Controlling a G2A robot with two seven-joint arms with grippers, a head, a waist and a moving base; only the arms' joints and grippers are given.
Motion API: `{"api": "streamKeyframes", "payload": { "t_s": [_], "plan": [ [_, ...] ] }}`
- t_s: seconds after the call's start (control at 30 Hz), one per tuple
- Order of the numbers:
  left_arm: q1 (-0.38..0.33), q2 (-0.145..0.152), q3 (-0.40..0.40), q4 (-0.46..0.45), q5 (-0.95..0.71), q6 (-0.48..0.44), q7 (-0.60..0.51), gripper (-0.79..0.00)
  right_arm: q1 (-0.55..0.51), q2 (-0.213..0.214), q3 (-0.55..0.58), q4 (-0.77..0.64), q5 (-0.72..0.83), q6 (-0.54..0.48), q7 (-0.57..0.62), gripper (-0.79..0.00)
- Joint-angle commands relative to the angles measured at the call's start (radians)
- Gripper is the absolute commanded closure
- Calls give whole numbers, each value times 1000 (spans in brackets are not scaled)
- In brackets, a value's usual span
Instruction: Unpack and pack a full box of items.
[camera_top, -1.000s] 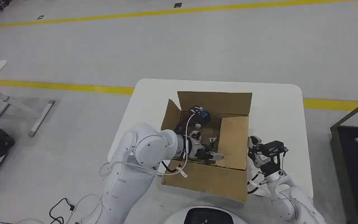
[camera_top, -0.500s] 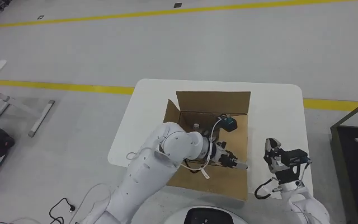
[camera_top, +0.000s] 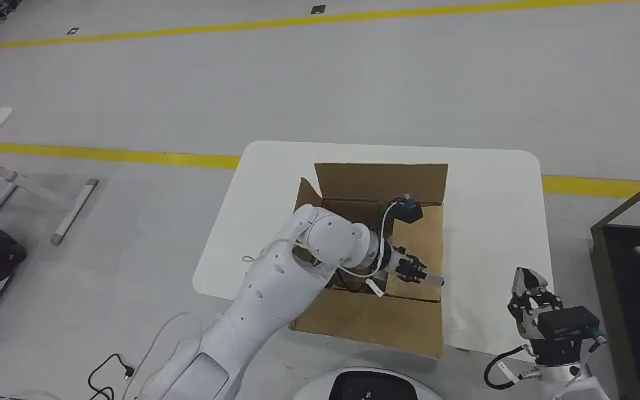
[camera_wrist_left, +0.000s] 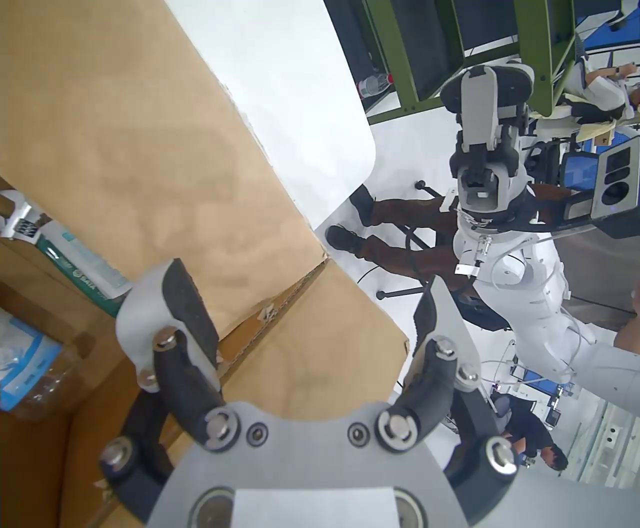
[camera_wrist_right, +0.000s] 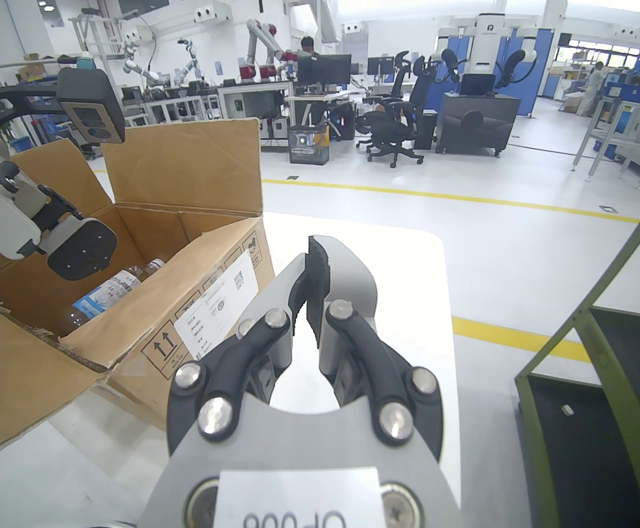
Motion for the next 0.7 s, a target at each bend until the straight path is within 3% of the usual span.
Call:
{"api": "streamKeyframes", "payload": {
  "t_s": [0.0, 0.33, 0.67],
  "plan": [
    [0, 0, 0, 0, 0, 0, 0, -785, -9, 1, 9, -7, 1, 0, 5, 0],
    [16, 7, -32, 80, -20, 21, 128, -785, -14, 1, 25, 5, 16, -1, 40, 0],
    [-12, 7, -30, 260, -94, -48, 233, -785, -3, 0, 12, 3, -13, 0, 56, 0]
  ]
}}
